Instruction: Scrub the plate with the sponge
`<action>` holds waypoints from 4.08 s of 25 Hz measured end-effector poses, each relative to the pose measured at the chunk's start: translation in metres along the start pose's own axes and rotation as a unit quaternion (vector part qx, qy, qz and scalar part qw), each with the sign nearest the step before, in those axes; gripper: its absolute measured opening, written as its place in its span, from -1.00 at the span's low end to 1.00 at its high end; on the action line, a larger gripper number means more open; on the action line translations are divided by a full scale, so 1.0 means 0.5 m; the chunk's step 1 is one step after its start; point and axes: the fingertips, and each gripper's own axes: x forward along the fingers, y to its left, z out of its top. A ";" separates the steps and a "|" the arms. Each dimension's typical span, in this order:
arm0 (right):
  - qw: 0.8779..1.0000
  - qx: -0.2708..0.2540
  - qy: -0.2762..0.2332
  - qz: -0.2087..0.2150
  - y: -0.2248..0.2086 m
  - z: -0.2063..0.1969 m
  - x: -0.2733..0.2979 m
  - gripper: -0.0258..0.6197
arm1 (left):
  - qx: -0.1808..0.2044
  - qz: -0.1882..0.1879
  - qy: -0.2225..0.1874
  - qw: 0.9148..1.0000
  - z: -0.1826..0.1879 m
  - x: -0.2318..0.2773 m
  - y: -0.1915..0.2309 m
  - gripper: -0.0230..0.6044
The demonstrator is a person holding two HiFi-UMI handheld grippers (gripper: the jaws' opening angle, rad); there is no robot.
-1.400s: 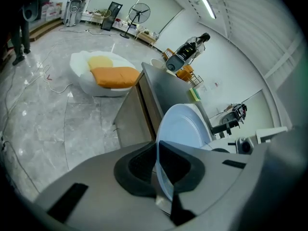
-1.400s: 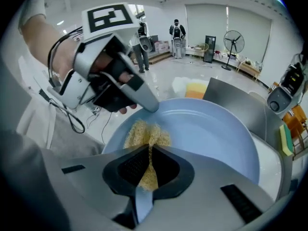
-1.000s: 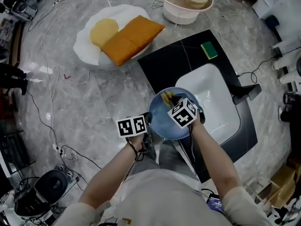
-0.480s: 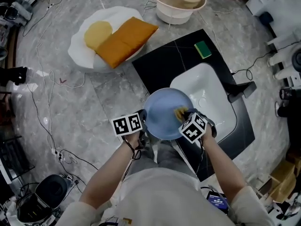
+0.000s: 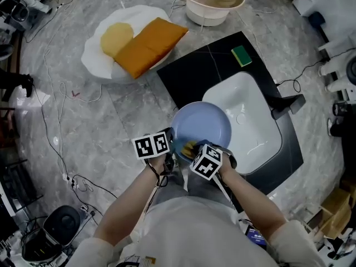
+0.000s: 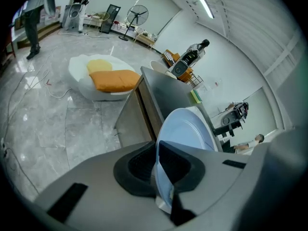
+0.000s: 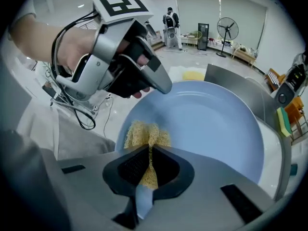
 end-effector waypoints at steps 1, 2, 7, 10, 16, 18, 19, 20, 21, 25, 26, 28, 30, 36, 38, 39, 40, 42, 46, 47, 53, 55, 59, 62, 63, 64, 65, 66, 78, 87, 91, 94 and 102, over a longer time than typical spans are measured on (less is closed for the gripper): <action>1.000 -0.001 -0.006 0.006 -0.003 0.015 0.004 -0.78 | 0.012 0.003 0.002 1.000 -0.001 -0.001 0.000 -0.82; 1.000 -0.001 -0.011 0.009 -0.009 0.029 0.007 -0.78 | 0.021 0.005 0.004 1.000 -0.001 -0.001 -0.001 -0.82; 0.999 -0.030 -0.005 -0.027 -0.073 0.066 0.009 -0.78 | 0.011 -0.003 0.007 1.000 -0.007 0.006 -0.007 -0.82; 0.999 -0.027 -0.010 -0.045 -0.112 0.082 0.009 -0.78 | 0.013 -0.001 0.007 1.000 -0.010 0.009 -0.005 -0.82; 0.992 0.014 -0.034 -0.121 -0.229 0.110 -0.013 -0.77 | 0.015 -0.004 0.010 1.000 -0.008 0.007 -0.006 -0.82; 0.988 0.023 -0.030 -0.149 -0.262 0.104 -0.024 -0.77 | 0.010 -0.001 0.010 1.000 -0.006 0.004 -0.003 -0.82; 0.987 0.027 -0.026 -0.159 -0.275 0.097 -0.031 -0.77 | 0.008 -0.001 0.009 1.000 -0.005 0.003 -0.002 -0.82; 0.985 0.032 -0.022 -0.168 -0.286 0.087 -0.038 -0.77 | 0.006 -0.001 0.009 1.000 -0.004 0.002 -0.001 -0.82; 0.984 0.037 -0.018 -0.175 -0.295 0.074 -0.044 -0.77 | 0.004 -0.002 0.009 1.000 -0.003 0.002 0.000 -0.82; 0.980 0.048 0.001 -0.193 -0.311 0.014 -0.067 -0.77 | -0.007 -0.003 0.009 1.000 0.002 0.006 0.003 -0.82; 0.979 0.050 0.008 -0.195 -0.309 -0.003 -0.071 -0.77 | -0.007 -0.002 0.009 1.000 0.004 0.007 0.004 -0.82; 0.979 0.054 0.019 -0.194 -0.298 -0.033 -0.078 -0.77 | 0.001 0.002 0.008 1.000 0.006 0.005 0.007 -0.82; 0.980 0.058 0.024 -0.190 -0.282 -0.055 -0.084 -0.77 | 0.006 0.005 0.007 1.000 0.009 0.004 0.008 -0.82; 0.982 0.065 0.030 -0.176 -0.227 -0.103 -0.089 -0.77 | 0.001 -0.018 0.018 1.000 -0.002 0.004 0.005 -0.82; 0.984 0.074 0.021 -0.161 -0.202 -0.104 -0.087 -0.77 | 0.013 -0.022 0.020 0.999 -0.005 0.003 0.003 -0.82; 0.985 0.084 0.013 -0.152 -0.188 -0.102 -0.085 -0.77 | 0.020 -0.026 0.020 0.999 -0.004 0.002 0.000 -0.82; 0.985 0.094 0.003 -0.144 -0.176 -0.100 -0.083 -0.77 | 0.024 -0.032 0.021 0.999 -0.004 0.000 -0.002 -0.81; 0.985 0.110 -0.011 -0.136 -0.157 -0.100 -0.082 -0.77 | 0.025 -0.040 0.021 0.999 -0.004 -0.005 -0.006 -0.46; 0.979 0.141 -0.051 -0.135 -0.139 -0.088 -0.098 -0.77 | 0.056 -0.002 0.009 0.998 0.005 -0.033 0.012 -0.38; 0.977 0.147 -0.066 -0.138 -0.138 -0.080 -0.107 -0.77 | 0.068 0.012 0.003 0.998 0.009 -0.044 0.018 -0.38; 0.960 0.167 -0.156 -0.161 -0.135 -0.029 -0.194 -0.77 | 0.125 0.026 -0.054 0.990 0.046 -0.119 -0.011 -0.38; 0.950 0.180 -0.190 -0.173 -0.134 -0.011 -0.236 -0.77 | 0.126 0.005 -0.075 0.989 0.062 -0.147 -0.037 -0.38; 0.928 0.177 -0.260 -0.198 -0.134 0.038 -0.336 -0.77 | 0.153 -0.025 -0.124 0.980 0.110 -0.210 -0.097 -0.45; 0.913 0.167 -0.304 -0.214 -0.129 0.073 -0.410 -0.77 | 0.192 -0.029 -0.157 0.968 0.149 -0.262 -0.140 -0.50; 0.908 0.163 -0.318 -0.218 -0.125 0.085 -0.434 -0.77 | 0.203 -0.031 -0.166 0.964 0.160 -0.280 -0.154 -0.50; 0.903 0.159 -0.333 -0.222 -0.120 0.096 -0.459 -0.77 | 0.214 -0.032 -0.177 0.960 0.171 -0.299 -0.168 -0.51; 0.897 0.155 -0.346 -0.225 -0.114 0.107 -0.484 -0.77 | 0.226 -0.034 -0.188 0.955 0.181 -0.318 -0.182 -0.53; 0.891 0.152 -0.360 -0.230 -0.108 0.117 -0.509 -0.77 | 0.237 -0.036 -0.200 0.950 0.191 -0.337 -0.197 -0.54; 0.799 0.089 -0.527 -0.275 -0.018 0.208 -0.804 -0.77 | 0.340 -0.068 -0.295 0.890 0.246 -0.540 -0.349 -0.67; 0.763 0.048 -0.581 -0.280 0.064 0.216 -0.922 -0.77 | 0.401 -0.064 -0.355 0.842 0.248 -0.649 -0.418 -0.73; 0.756 0.046 -0.593 -0.273 0.082 0.214 -0.951 -0.78 | 0.456 -0.020 -0.390 0.800 0.248 -0.690 -0.446 -0.77; 0.754 0.047 -0.602 -0.257 0.098 0.214 -0.960 -0.77 | 0.478 -0.005 -0.413 0.775 0.240 -0.715 -0.464 -0.80; 0.758 0.031 -0.599 -0.255 0.122 0.209 -0.968 -0.77 | 0.472 -0.019 -0.431 0.769 0.218 -0.748 -0.487 -0.83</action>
